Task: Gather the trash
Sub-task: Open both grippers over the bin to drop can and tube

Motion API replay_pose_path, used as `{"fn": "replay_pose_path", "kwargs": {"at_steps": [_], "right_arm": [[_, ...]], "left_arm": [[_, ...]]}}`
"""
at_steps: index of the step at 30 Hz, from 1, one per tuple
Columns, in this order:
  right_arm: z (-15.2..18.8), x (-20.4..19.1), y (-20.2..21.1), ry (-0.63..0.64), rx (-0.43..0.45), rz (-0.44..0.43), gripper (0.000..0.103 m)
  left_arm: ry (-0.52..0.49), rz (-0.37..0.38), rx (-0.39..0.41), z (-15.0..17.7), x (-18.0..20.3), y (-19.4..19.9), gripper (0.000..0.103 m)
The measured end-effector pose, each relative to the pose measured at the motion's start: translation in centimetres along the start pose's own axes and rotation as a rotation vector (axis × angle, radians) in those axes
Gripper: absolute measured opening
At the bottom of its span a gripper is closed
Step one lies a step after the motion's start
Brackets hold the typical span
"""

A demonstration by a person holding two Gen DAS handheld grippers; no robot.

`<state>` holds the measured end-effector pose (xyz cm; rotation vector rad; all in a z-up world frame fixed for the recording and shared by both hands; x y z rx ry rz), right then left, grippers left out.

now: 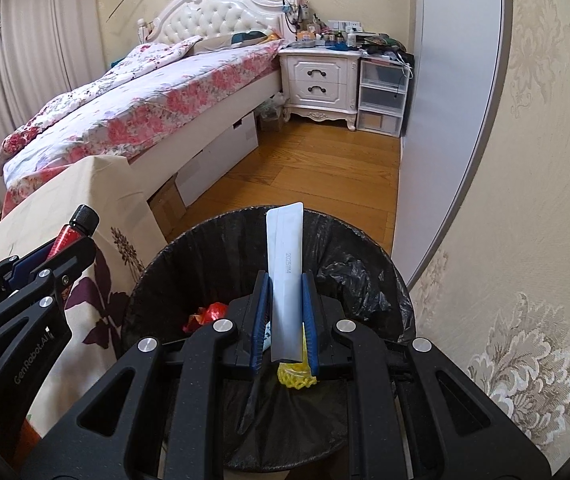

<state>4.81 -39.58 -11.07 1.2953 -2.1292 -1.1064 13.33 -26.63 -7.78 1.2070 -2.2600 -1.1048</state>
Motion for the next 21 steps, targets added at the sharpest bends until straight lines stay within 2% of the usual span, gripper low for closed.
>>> {"fn": "replay_pose_path", "kwargs": {"at_steps": [10,12,13,15,21], "right_arm": [[-0.2,0.5,-1.4,-0.015,-0.015,0.019,0.018],[-0.2,0.7,-1.5,-0.018,-0.015,0.021,0.021],[-0.2,0.8,-1.5,-0.021,-0.012,0.023,0.028],[-0.3,0.9,-1.5,-0.024,-0.008,0.028,0.033],[-0.3,1.2,-1.2,-0.030,0.002,0.040,0.040]], "left_arm": [[0.002,0.012,-0.029,-0.2,0.3,-1.0,0.026],[0.007,0.013,-0.034,-0.1,0.2,-1.1,0.035],[0.009,0.012,-0.034,-0.2,0.2,-1.2,0.037],[0.014,0.007,-0.031,-0.2,0.1,-1.1,0.047],[0.014,-0.004,-0.012,-0.3,0.1,-0.8,0.065]]}}
Point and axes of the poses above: each gripper's, at about its wrist camera, not at the fingertips, and y roughly against the way its jaws point, x to its right, z to its underside, the point moved 8 cm from there along -y, roughly the way its jaws point, and after that the axes turned 8 degrees about -x, right-handed, at the moved point
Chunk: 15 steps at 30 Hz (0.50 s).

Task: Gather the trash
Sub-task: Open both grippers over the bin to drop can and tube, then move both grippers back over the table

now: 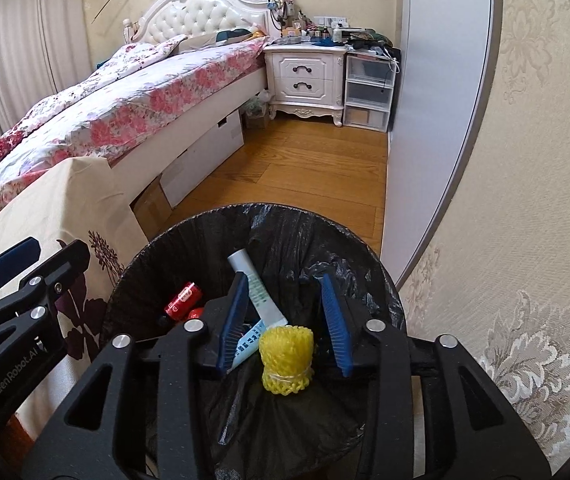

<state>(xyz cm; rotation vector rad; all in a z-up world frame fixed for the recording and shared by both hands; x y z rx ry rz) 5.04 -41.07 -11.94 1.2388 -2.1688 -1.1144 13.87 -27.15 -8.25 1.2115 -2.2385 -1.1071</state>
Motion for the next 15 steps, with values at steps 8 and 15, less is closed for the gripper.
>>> {"fn": "replay_pose_path", "kwargs": {"at_steps": [8,15], "right_arm": [[0.2,-0.2,0.8,0.006,0.006,0.003,0.052],[0.7,-1.9,1.8,0.039,0.005,-0.033,0.052]], "left_arm": [[-0.002,-0.025,0.013,0.3,-1.0,1.0,0.071],[0.034,-0.060,0.005,2.0,-3.9,2.8,0.072]]}}
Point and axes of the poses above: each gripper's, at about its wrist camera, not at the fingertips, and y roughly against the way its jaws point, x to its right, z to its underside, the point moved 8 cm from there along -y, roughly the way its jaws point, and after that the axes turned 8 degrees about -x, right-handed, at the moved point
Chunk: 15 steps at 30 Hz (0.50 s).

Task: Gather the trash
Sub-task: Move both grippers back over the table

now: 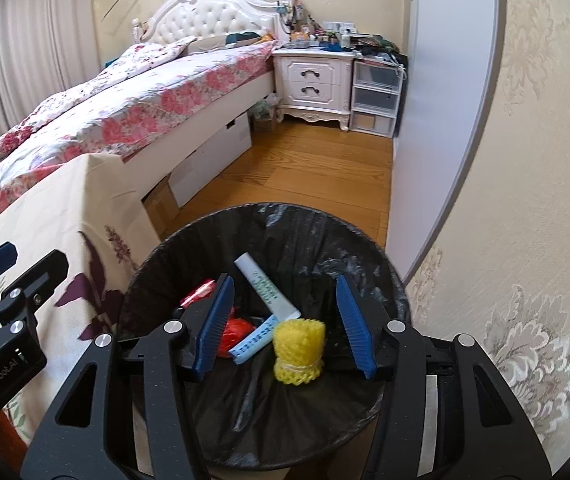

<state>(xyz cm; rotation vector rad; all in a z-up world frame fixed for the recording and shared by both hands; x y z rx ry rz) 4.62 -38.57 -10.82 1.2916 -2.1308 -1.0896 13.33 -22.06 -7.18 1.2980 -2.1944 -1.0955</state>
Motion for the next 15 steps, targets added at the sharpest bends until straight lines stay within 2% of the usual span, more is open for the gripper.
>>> {"fn": "replay_pose_path", "kwargs": {"at_steps": [15], "right_arm": [[2.7,-8.7,2.8,0.159,-0.015,-0.117,0.053]], "left_arm": [[0.140,-0.090,-0.059,6.3,-9.3,3.2,0.072]]}}
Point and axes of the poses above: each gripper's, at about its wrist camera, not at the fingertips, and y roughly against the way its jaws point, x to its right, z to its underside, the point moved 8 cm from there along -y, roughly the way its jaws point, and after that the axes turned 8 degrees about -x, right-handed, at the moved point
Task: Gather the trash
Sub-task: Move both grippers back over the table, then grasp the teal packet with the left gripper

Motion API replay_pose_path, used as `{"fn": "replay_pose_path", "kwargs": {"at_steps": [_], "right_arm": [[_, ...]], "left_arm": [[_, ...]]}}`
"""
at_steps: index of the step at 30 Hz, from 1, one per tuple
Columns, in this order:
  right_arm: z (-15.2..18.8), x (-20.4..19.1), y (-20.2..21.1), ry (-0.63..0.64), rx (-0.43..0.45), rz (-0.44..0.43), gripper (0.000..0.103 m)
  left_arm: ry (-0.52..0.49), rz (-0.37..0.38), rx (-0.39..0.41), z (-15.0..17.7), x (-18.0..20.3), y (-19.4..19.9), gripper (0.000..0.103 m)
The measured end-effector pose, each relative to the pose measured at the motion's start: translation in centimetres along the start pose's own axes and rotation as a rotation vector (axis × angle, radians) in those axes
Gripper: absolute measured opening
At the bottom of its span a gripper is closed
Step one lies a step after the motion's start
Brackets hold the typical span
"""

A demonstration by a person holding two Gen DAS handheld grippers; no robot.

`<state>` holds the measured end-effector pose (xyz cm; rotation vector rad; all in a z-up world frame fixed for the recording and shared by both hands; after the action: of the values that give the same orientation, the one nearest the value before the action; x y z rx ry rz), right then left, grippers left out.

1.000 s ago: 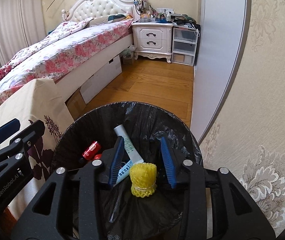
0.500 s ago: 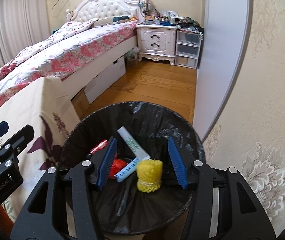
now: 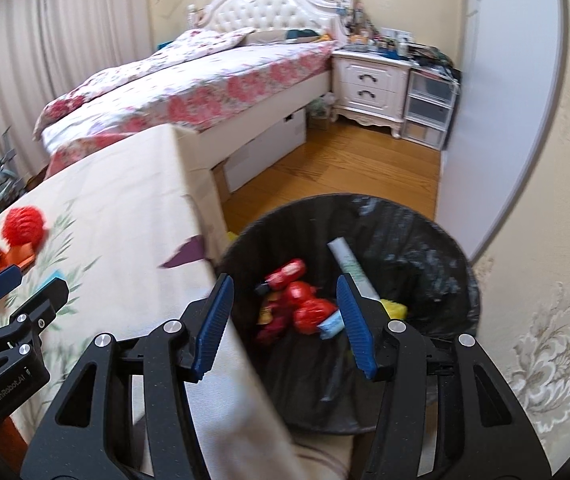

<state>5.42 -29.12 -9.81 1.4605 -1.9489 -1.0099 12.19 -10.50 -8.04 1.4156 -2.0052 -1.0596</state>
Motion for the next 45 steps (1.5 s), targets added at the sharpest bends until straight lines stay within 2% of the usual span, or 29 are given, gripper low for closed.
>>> {"fn": "replay_pose_path", "kwargs": {"at_steps": [7,14,16,18,22,24,27,33,40,45], "right_arm": [[0.8,-3.7,-0.1,0.067,-0.021,-0.032,0.053],[0.9,-5.2,-0.3,0.089,-0.030,-0.041,0.053],[0.9,-5.3,-0.4,0.090,-0.033,-0.043,0.053],[0.9,-5.5,-0.5,0.091,-0.035,-0.045,0.053],[0.8,-5.6,-0.6,0.093,-0.036,-0.046,0.053],[0.8,-5.8,-0.6,0.096,-0.035,-0.045,0.053],[0.8,-6.0,-0.6,0.099,-0.034,-0.045,0.053],[1.0,-6.7,-0.4,0.113,-0.033,-0.052,0.053],[1.3,-9.2,0.1,0.161,-0.030,-0.083,0.053],[1.4,-11.9,0.5,0.208,-0.026,-0.111,0.053]], "left_arm": [[0.054,-0.031,-0.022,1.2,-3.4,-0.2,0.072],[0.046,-0.025,-0.067,1.3,-4.2,-1.8,0.070],[0.035,-0.008,-0.094,1.4,-4.0,-2.4,0.064],[0.027,0.011,-0.127,1.7,-3.8,-3.0,0.055],[0.017,0.034,-0.120,1.8,-3.4,-2.7,0.042],[0.003,0.032,-0.113,2.0,-3.2,-2.5,0.029],[-0.005,0.032,-0.106,2.3,-3.1,-2.2,0.021],[0.038,0.054,-0.091,3.3,-4.2,-0.9,0.020],[0.096,0.021,-0.076,5.3,-7.3,1.0,0.020],[0.166,-0.025,-0.069,6.6,-10.9,2.2,0.020]]}}
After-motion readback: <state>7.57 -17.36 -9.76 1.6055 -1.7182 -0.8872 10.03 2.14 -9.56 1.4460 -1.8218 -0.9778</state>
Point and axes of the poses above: each gripper's, at about its wrist camera, not at the fingertips, and y roughly against the way its jaws point, x to its right, z to its underside, the point moved 8 cm from there along -y, roughly the way its jaws point, and after that the axes turned 8 degrees about -x, right-handed, at the moved point
